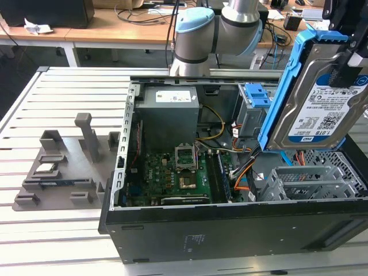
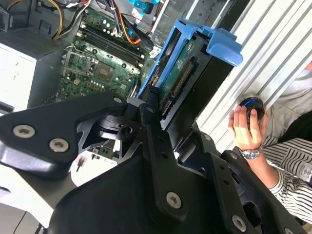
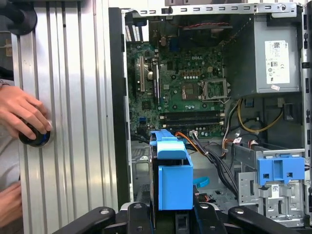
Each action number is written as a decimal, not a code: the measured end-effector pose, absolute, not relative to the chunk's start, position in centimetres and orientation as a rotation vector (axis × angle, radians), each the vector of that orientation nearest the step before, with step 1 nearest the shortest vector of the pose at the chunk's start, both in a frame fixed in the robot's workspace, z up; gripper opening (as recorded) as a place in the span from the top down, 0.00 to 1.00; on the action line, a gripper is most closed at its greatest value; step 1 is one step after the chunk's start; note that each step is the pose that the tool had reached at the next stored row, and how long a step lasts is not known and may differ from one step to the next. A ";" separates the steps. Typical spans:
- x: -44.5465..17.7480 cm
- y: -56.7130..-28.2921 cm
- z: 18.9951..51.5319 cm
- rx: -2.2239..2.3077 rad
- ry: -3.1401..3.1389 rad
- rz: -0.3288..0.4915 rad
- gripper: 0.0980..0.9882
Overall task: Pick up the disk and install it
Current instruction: 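Pick up the disk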
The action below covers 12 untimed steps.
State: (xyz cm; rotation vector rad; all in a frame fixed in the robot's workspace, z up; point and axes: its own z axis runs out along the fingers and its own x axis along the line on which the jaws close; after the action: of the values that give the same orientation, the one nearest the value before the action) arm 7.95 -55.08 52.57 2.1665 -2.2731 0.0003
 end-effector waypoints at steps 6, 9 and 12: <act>7.9 -56.1 52.6 2.166 -2.272 0.002 0.70; 8.0 -56.3 52.6 2.166 -2.272 0.002 0.70; 7.9 -56.3 52.6 2.166 -2.272 0.002 0.70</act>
State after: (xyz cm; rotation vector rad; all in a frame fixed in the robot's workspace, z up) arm 7.95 -56.29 52.56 2.1656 -2.2722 0.0024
